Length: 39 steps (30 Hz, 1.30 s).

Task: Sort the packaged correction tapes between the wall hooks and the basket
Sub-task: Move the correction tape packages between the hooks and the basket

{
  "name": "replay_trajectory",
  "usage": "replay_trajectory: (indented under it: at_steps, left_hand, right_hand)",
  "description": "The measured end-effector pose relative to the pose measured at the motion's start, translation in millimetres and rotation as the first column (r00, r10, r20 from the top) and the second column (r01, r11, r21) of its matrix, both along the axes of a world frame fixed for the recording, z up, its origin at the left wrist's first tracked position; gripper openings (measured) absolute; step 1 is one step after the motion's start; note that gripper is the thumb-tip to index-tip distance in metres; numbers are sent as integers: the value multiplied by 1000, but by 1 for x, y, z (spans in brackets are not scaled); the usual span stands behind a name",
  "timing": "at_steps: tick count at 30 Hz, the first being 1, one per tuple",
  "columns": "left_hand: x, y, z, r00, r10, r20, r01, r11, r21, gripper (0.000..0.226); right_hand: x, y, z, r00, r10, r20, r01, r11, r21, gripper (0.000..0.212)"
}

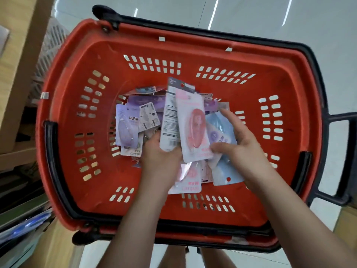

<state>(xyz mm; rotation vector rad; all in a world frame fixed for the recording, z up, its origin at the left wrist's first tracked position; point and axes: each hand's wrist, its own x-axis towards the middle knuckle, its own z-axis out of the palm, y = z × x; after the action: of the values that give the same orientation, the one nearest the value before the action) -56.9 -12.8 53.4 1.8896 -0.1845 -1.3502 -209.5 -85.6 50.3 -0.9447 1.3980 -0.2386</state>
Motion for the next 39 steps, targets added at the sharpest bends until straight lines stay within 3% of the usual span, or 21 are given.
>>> replay_trajectory:
  at_steps: [3, 8, 12, 15, 17, 19, 20, 22, 25, 27, 29, 32, 35, 37, 39]
  left_hand:
    - [-8, -1, -3, 966, -161, 204, 157, 987, 31, 30]
    - [-26, -8, 14, 811, -442, 382, 451, 890, 73, 43]
    - [-29, -6, 18, 651, -593, 474, 623, 774, 113, 68]
    - [-30, -7, 24, 526, -713, 464, 732, 657, 181, 84]
    - [-28, -8, 28, 474, -791, 387, 797, 572, 193, 96]
    - [-22, -7, 32, 486, -830, 273, 834, 534, 138, 104]
    - [-17, -6, 35, 538, -819, 200, 825, 561, 75, 107]
    - [-7, -3, 39, 702, -711, 41, 712, 700, -59, 105]
    - [-2, -3, 36, 897, -443, -12, 435, 886, -162, 53]
    - [-6, -7, 36, 964, -266, 7, 264, 952, -154, 23]
    - [-7, -11, 33, 991, -130, -16, 128, 987, -92, 23]
    - [2, -13, 30, 977, 37, -212, -15, 994, 105, 51]
    - [3, -8, 40, 910, 48, -412, 24, 986, 167, 28]
    - [-2, -3, 45, 894, 134, -428, -71, 985, 159, 30]
    - [-2, -1, 48, 883, 271, -382, -230, 962, 150, 49]
  right_hand:
    - [12, 2, 9, 972, 216, -96, -226, 968, -109, 72]
    - [28, 4, 15, 993, 57, 105, -58, 998, 13, 24]
    - [27, 3, 12, 923, -149, 354, 78, 975, 208, 63]
    - [31, 5, 10, 925, -191, 329, 120, 968, 222, 82]
    - [31, 8, 10, 926, -282, 250, 235, 951, 203, 64]
    - [28, 8, 13, 908, -363, 207, 328, 926, 187, 43]
    - [24, 8, 16, 900, -386, 205, 351, 918, 185, 35]
    - [17, 6, 19, 901, -386, 197, 355, 918, 178, 25]
    - [12, 5, 21, 918, -355, 176, 329, 930, 163, 19]
    - [13, 6, 21, 925, -344, 161, 321, 935, 153, 28]
    - [17, 7, 23, 927, -339, 160, 320, 938, 129, 43]
    - [20, 4, 27, 925, -328, 193, 316, 944, 89, 47]
    - [27, 0, 35, 944, -268, 191, 270, 963, 18, 46]
    - [35, 0, 40, 954, -240, 177, 249, 968, -27, 56]
    - [44, 0, 47, 954, -251, 164, 262, 964, -52, 59]
